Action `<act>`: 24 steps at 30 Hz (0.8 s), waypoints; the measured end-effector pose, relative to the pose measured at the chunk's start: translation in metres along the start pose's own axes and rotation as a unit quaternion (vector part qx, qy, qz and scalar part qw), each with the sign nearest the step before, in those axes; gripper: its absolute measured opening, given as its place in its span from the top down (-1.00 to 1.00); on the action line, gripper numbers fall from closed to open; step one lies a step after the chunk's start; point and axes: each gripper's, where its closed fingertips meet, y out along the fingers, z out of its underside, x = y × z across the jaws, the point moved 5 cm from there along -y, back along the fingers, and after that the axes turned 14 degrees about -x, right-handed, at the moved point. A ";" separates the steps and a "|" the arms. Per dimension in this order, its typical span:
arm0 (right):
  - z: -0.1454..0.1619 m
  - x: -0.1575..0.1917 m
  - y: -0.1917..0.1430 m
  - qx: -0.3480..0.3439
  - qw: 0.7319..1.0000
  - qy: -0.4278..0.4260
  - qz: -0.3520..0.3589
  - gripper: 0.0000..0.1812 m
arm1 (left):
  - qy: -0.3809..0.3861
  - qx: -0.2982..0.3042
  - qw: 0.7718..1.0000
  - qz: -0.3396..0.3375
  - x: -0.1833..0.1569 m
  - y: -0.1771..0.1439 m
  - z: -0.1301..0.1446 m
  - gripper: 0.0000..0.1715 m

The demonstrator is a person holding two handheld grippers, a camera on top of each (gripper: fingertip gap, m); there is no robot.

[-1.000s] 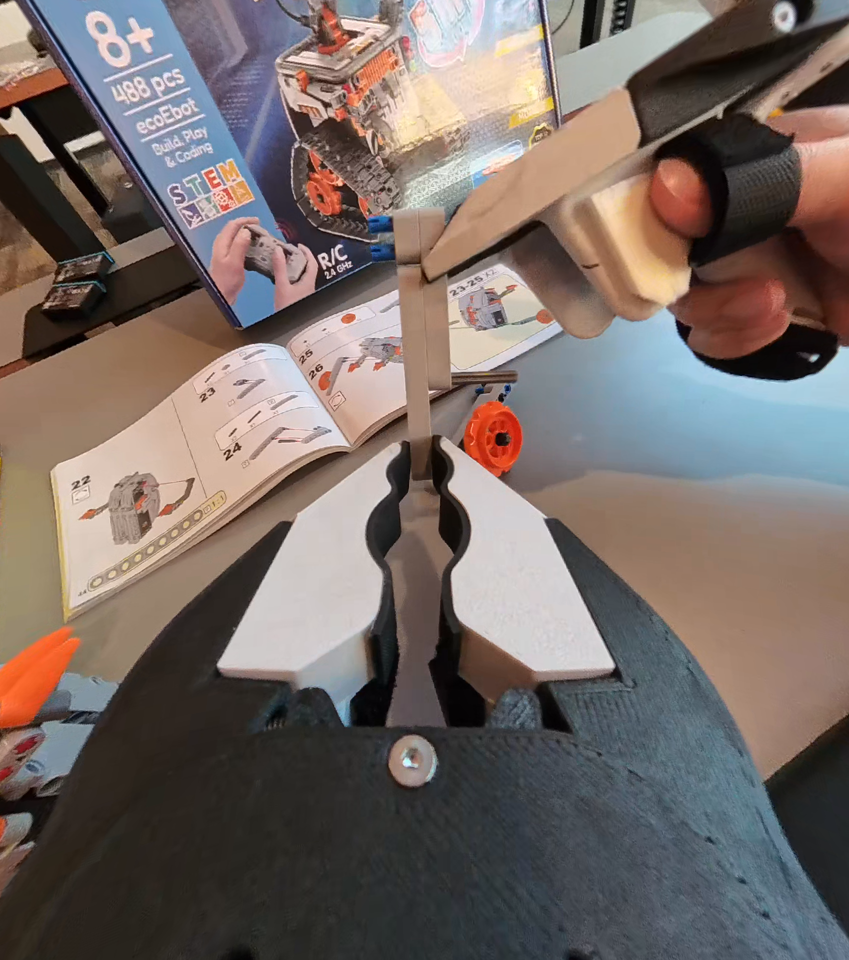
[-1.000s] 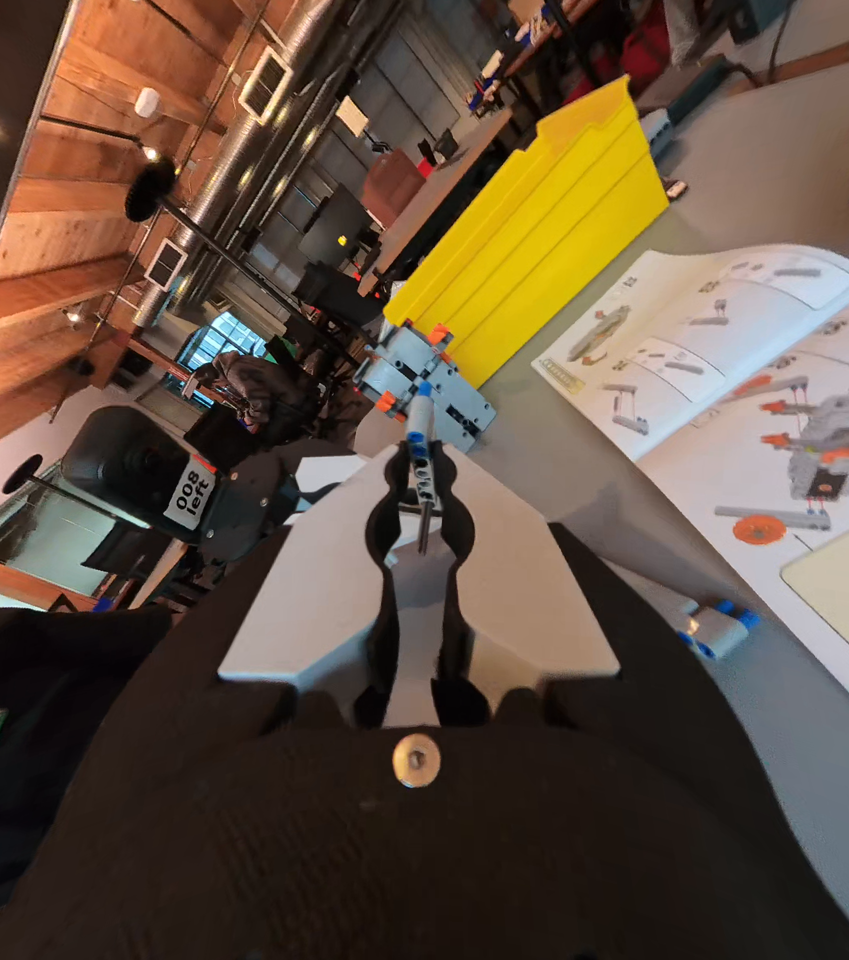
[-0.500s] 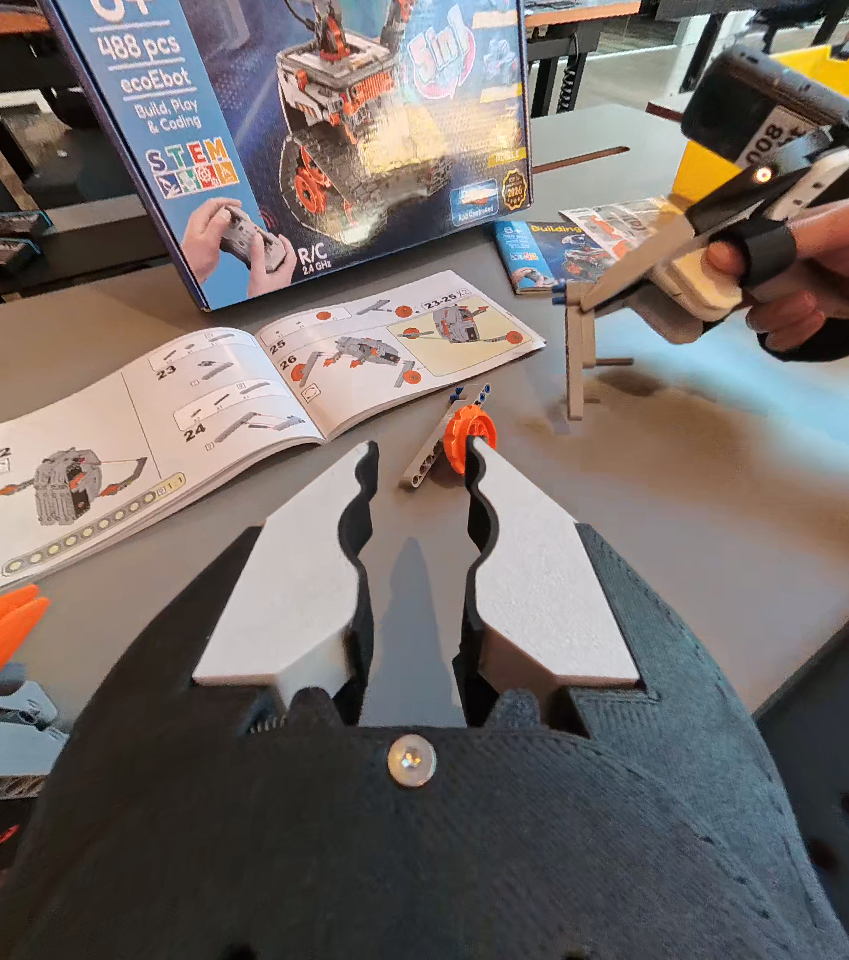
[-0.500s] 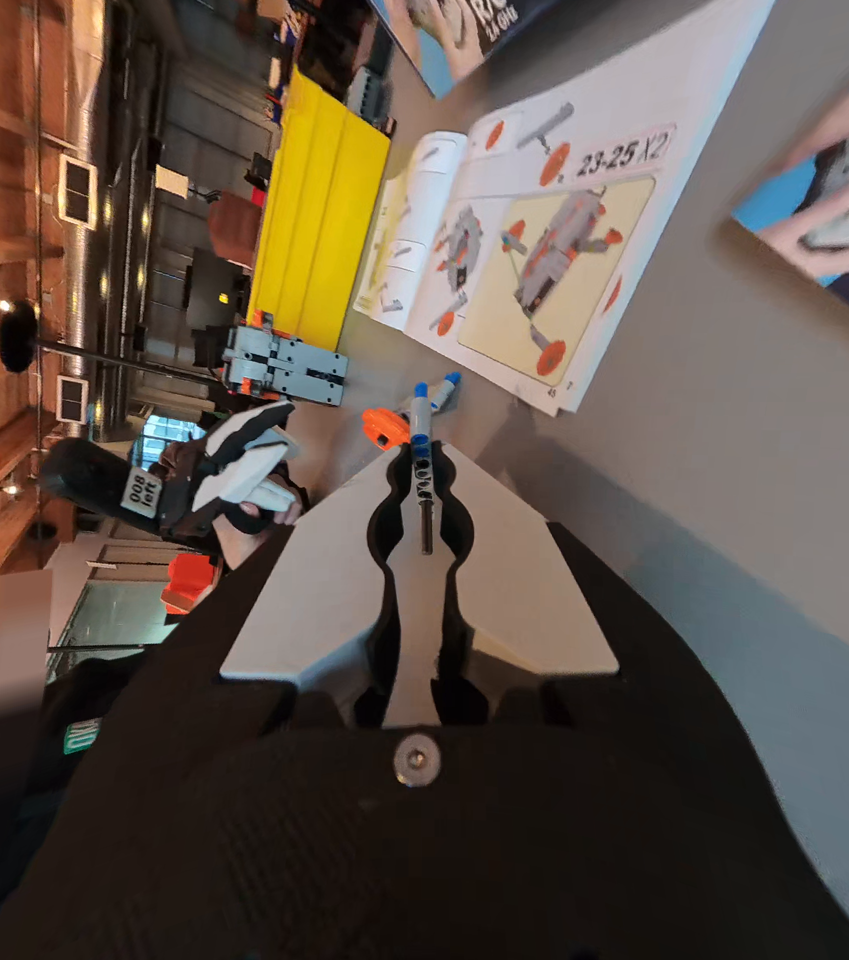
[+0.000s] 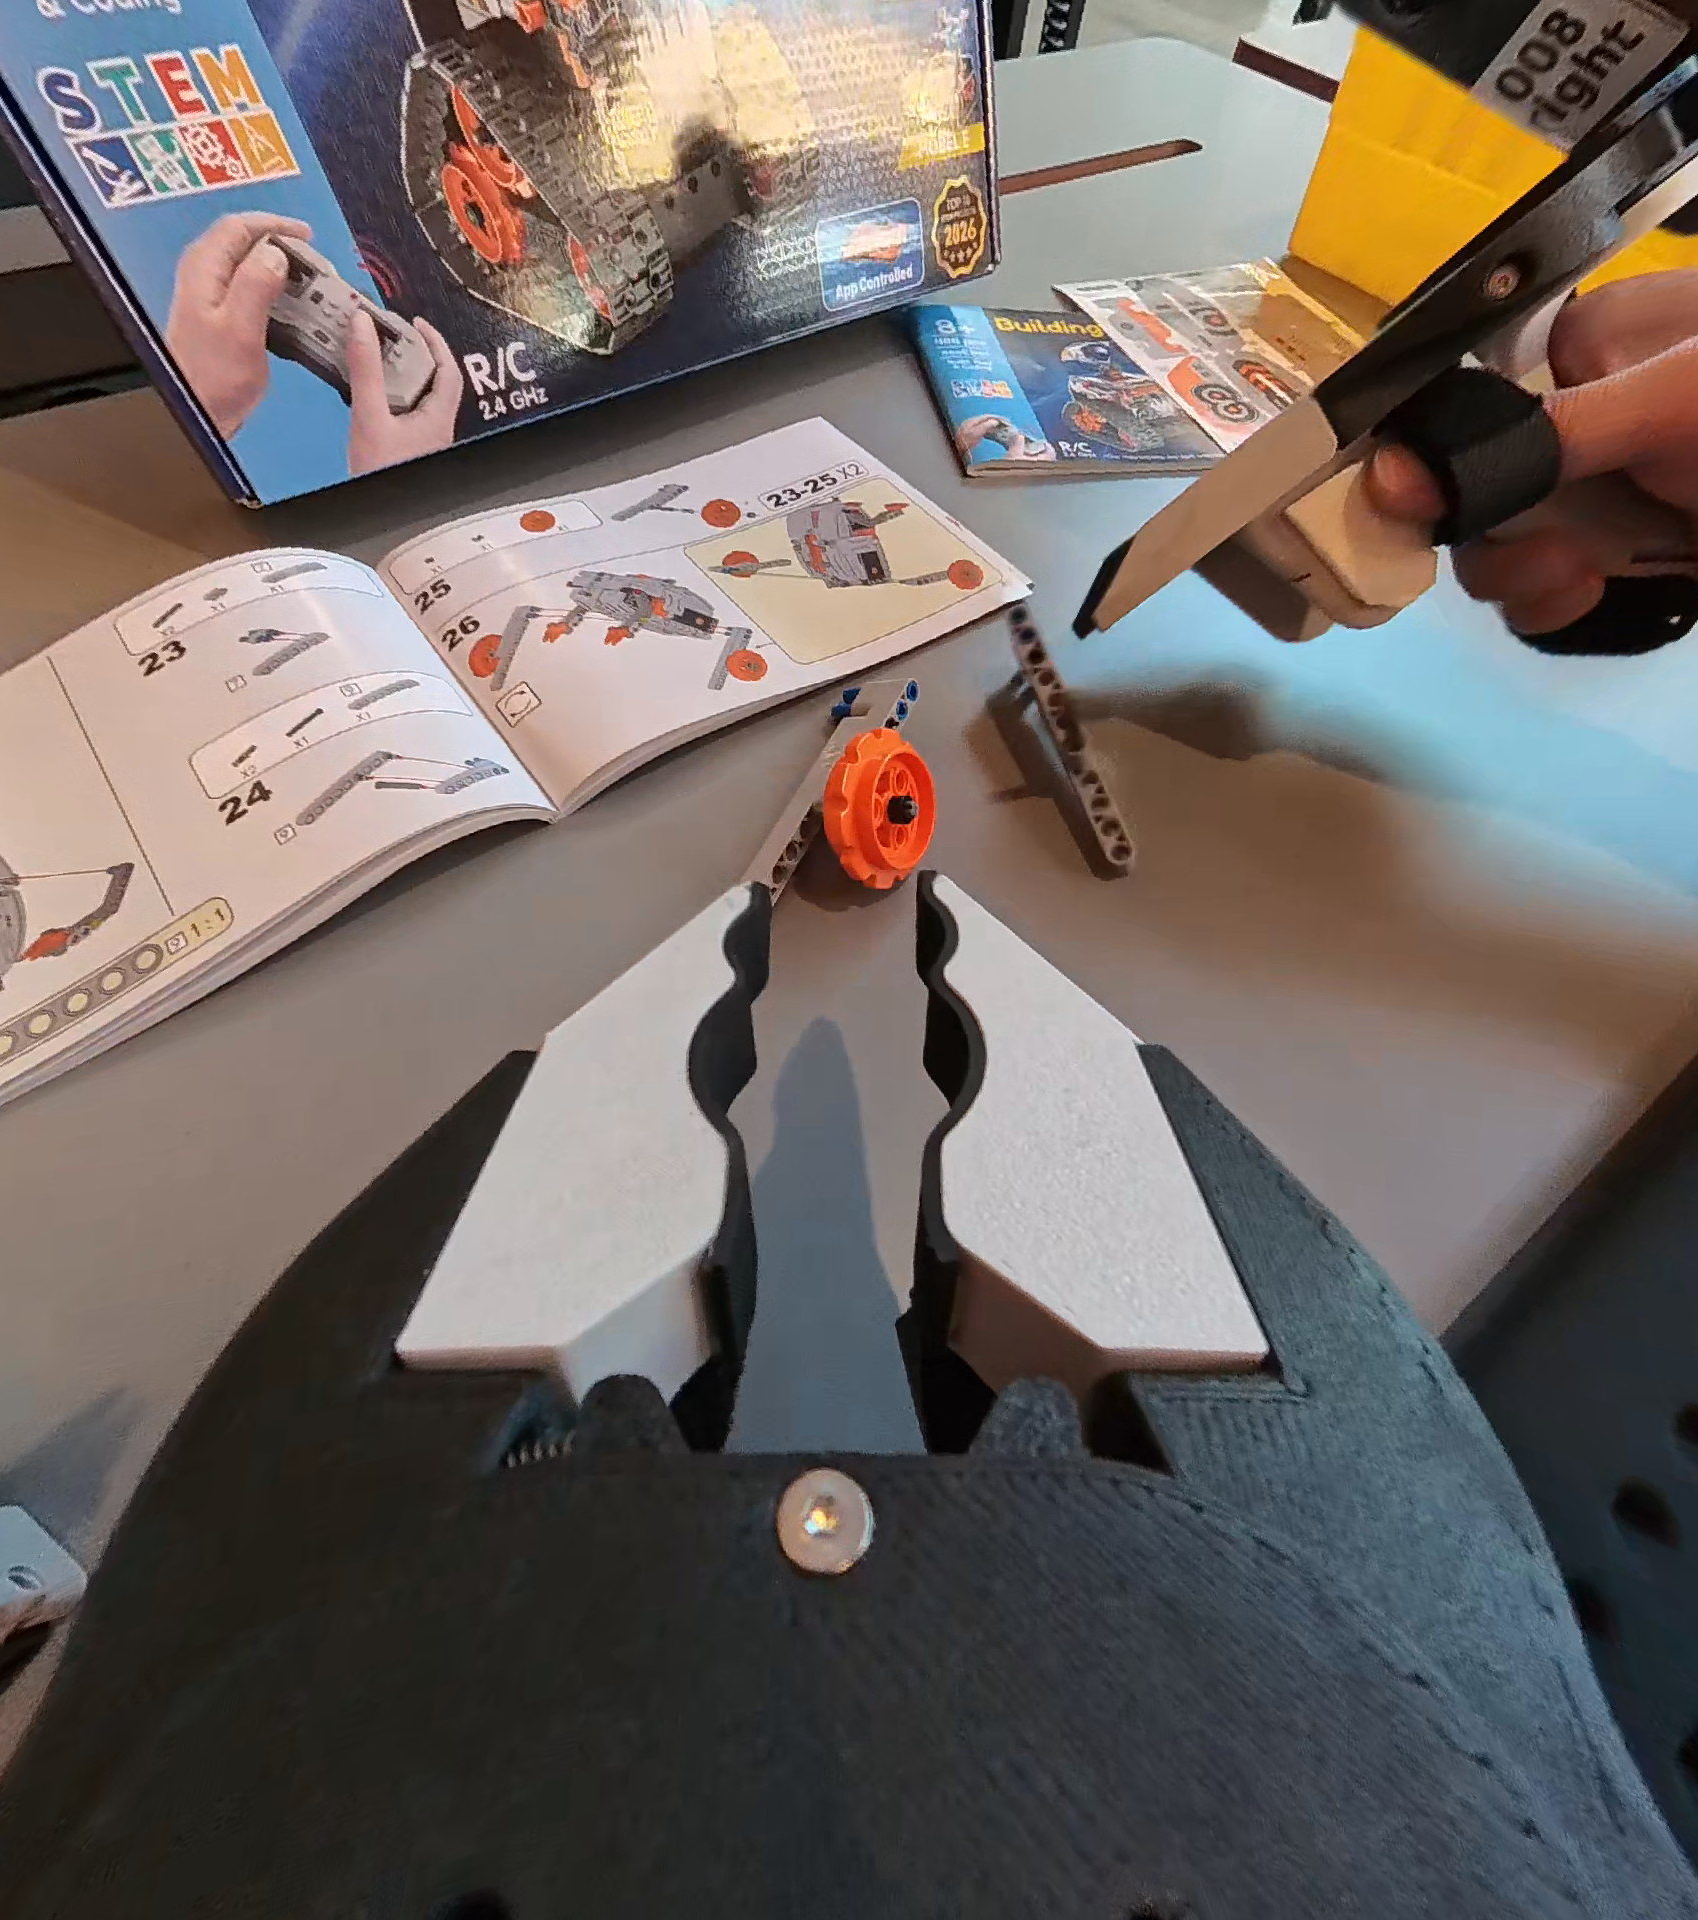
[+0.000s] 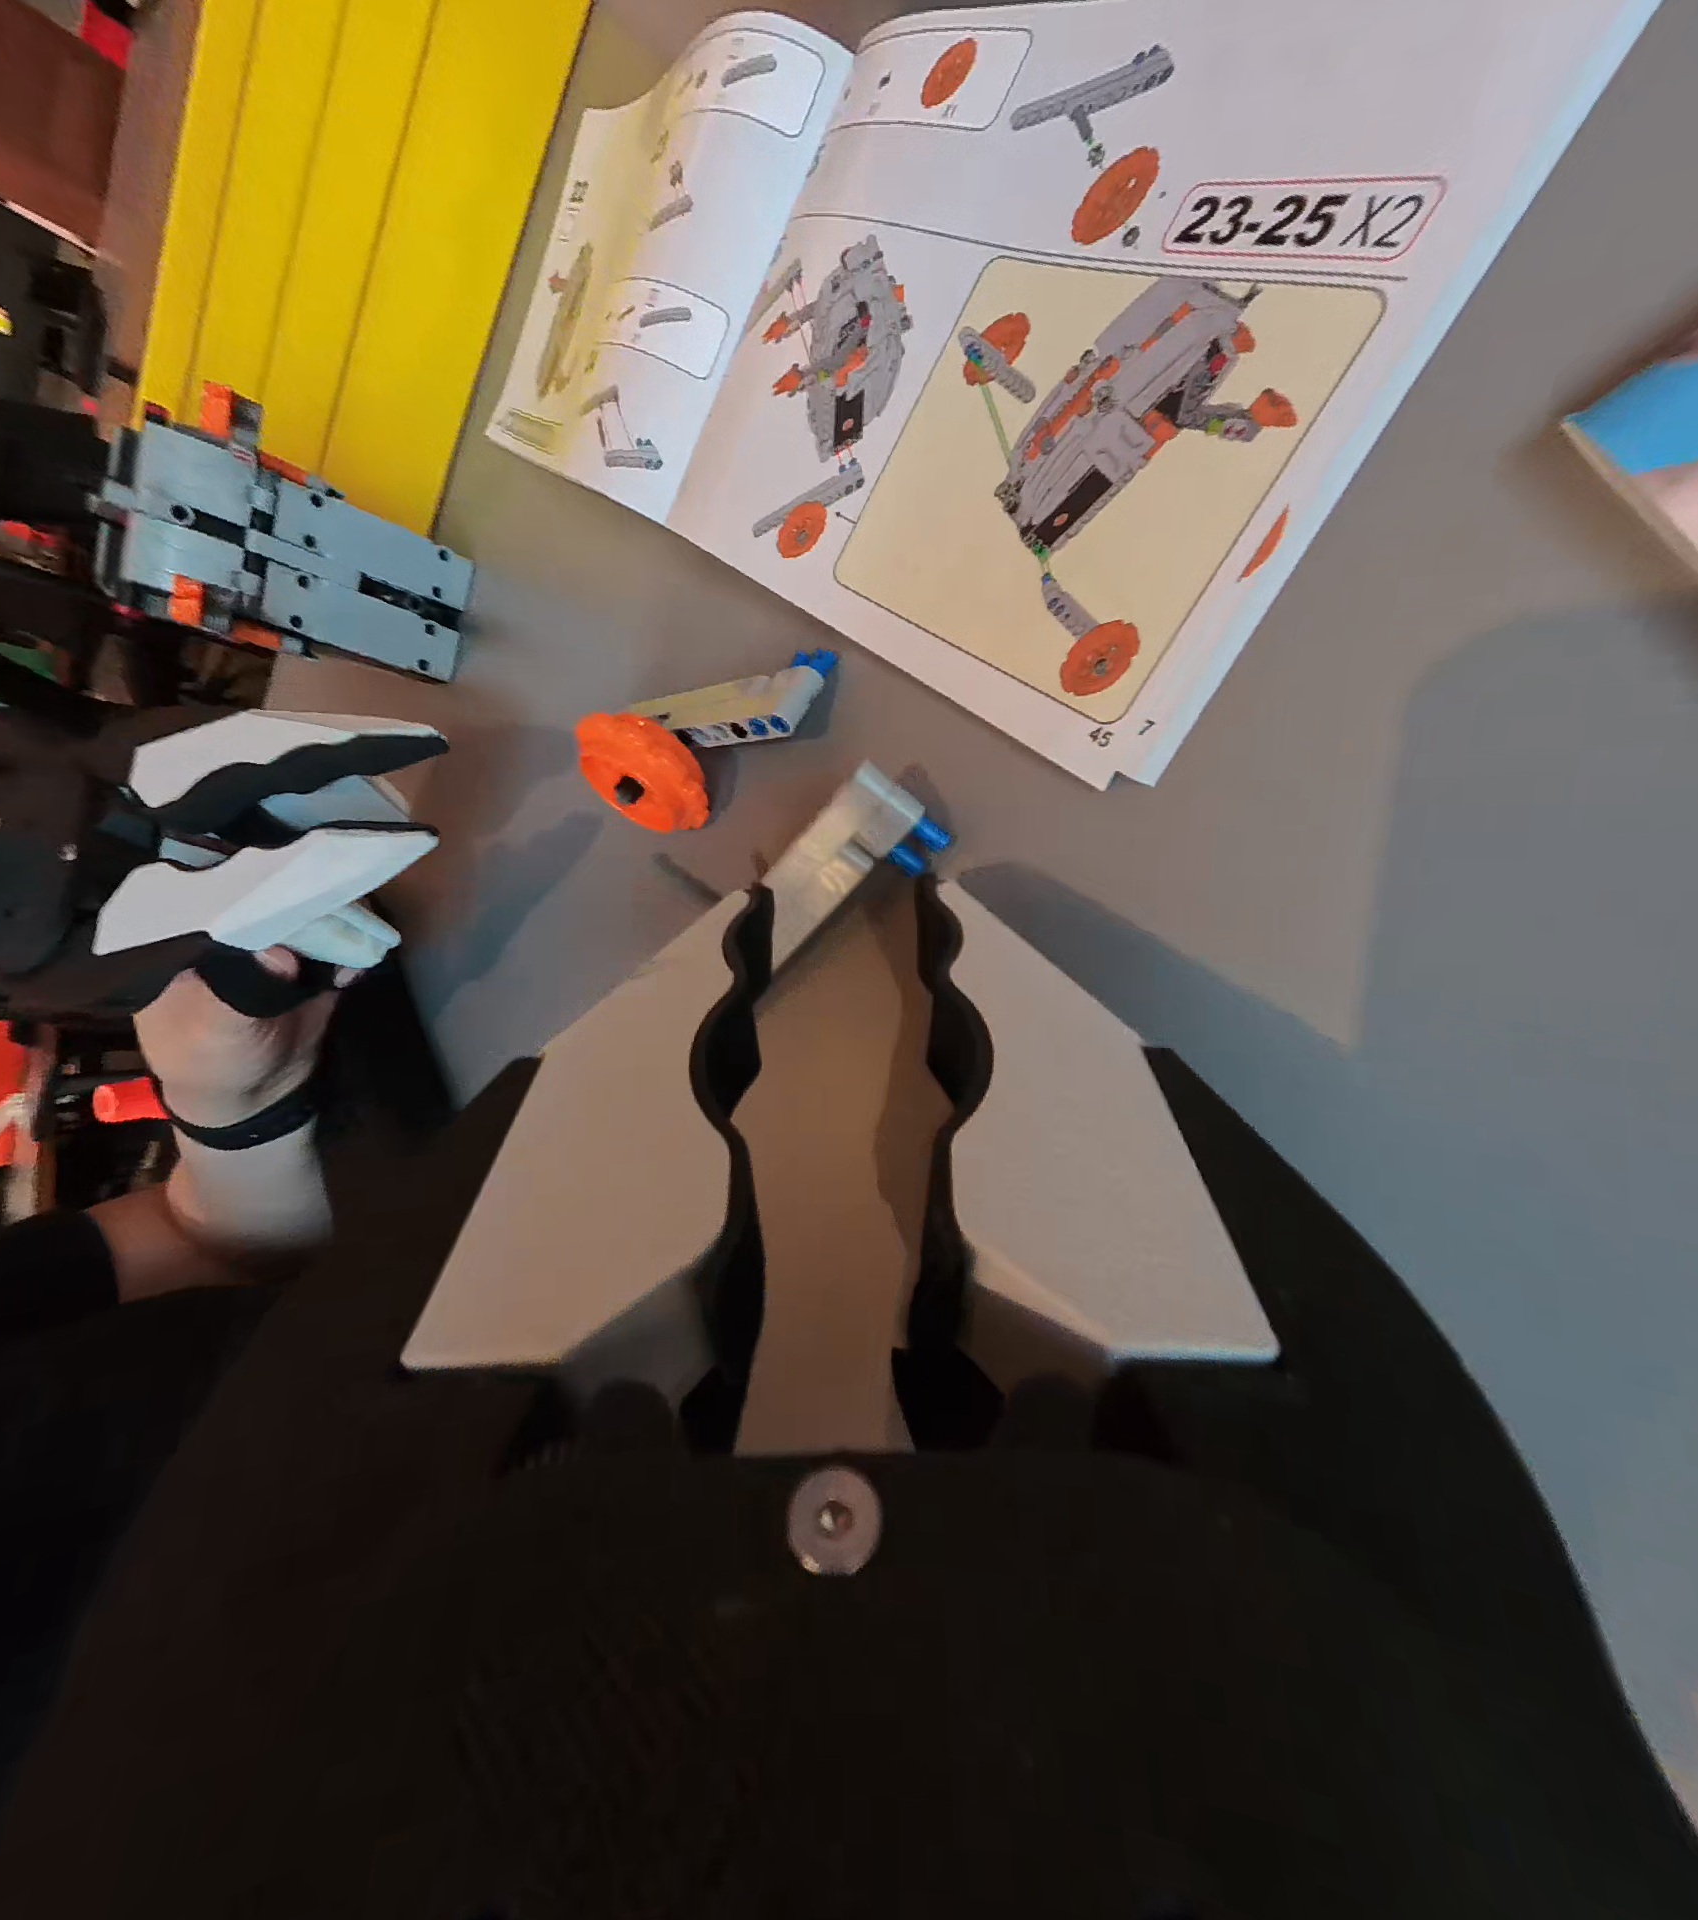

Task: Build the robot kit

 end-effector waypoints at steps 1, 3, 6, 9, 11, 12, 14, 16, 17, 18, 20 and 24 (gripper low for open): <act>0.000 -0.001 -0.002 0.004 1.000 -0.011 0.005 0.70 | 0.000 0.001 1.000 0.000 0.000 0.000 0.000 0.69; -0.003 -0.003 -0.009 0.006 0.999 -0.034 0.018 0.69 | 0.000 0.002 1.000 0.002 -0.001 0.000 0.001 0.71; -0.006 0.008 -0.014 0.007 0.996 -0.094 -0.003 0.71 | 0.003 0.003 1.000 0.003 -0.001 0.000 0.001 0.72; -0.010 0.033 -0.006 -0.010 0.974 -0.224 -0.037 0.66 | 0.009 0.008 1.000 0.006 -0.004 0.001 0.002 0.72; -0.009 0.049 0.006 -0.027 0.944 -0.327 -0.038 0.66 | 0.015 0.012 1.000 0.009 -0.005 0.002 0.003 0.73; -0.003 0.057 0.013 -0.017 0.926 -0.374 -0.049 0.67 | 0.018 0.013 1.000 0.010 -0.006 0.002 0.003 0.73; 0.008 0.060 0.029 0.025 0.892 -0.451 -0.028 0.73 | 0.024 0.017 1.000 0.011 -0.007 0.003 0.003 0.74; 0.015 0.055 0.043 0.067 0.873 -0.484 0.000 0.74 | 0.029 0.017 0.999 0.009 -0.007 0.002 0.003 0.74; 0.018 0.052 0.047 0.084 0.872 -0.482 0.009 0.74 | 0.029 0.016 0.999 0.008 -0.007 0.002 0.003 0.75; 0.020 0.049 0.051 0.094 0.874 -0.476 0.012 0.74 | 0.029 0.015 0.999 0.007 -0.007 0.002 0.003 0.75; 0.025 0.044 0.056 0.111 0.880 -0.462 0.010 0.75 | 0.024 0.015 1.000 0.008 -0.006 0.002 0.003 0.77; 0.027 0.044 0.058 0.113 0.894 -0.433 -0.020 0.98 | 0.016 0.020 0.999 0.019 -0.010 0.004 0.005 0.77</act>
